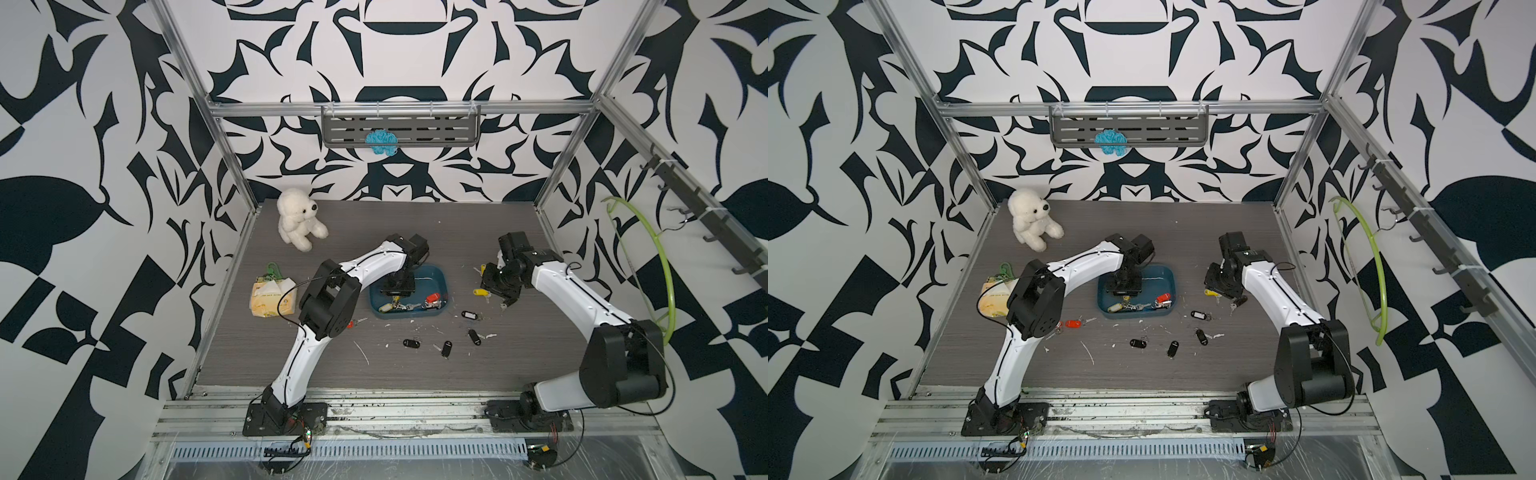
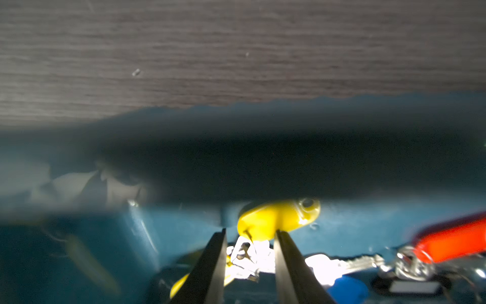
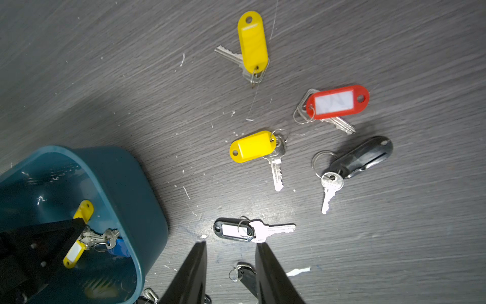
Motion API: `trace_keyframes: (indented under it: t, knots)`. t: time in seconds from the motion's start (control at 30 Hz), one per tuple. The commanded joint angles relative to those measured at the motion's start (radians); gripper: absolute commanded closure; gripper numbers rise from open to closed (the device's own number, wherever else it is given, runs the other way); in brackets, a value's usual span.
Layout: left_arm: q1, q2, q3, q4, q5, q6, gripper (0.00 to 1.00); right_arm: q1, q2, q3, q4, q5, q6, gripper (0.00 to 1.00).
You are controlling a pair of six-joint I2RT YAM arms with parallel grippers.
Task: Take the keys out of the storage box
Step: Pick up the key from the storage box.
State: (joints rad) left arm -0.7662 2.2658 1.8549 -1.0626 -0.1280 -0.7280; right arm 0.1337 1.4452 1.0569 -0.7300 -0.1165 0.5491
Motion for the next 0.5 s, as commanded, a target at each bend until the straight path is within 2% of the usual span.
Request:
trace_keyframes:
  t: [0.0, 0.13, 0.3, 0.47]
  knots:
    - [-0.005, 0.037, 0.006, -0.036, -0.007, 0.006, 0.66, 0.005, -0.023, 0.004, -0.012, -0.005, -0.006, 0.64]
    - [-0.008, 0.041, -0.006, -0.027, -0.002, 0.005, 0.68, 0.004, -0.021, 0.006, -0.015, -0.004, -0.006, 0.64]
    - [-0.010, 0.042, -0.014, -0.023, 0.002, 0.006, 0.77, 0.004, -0.025, 0.004, -0.017, -0.003, -0.005, 0.64]
    - [-0.010, 0.028, -0.024, -0.025, -0.001, 0.012, 0.91, 0.005, -0.031, 0.008, -0.022, 0.000, -0.005, 0.65]
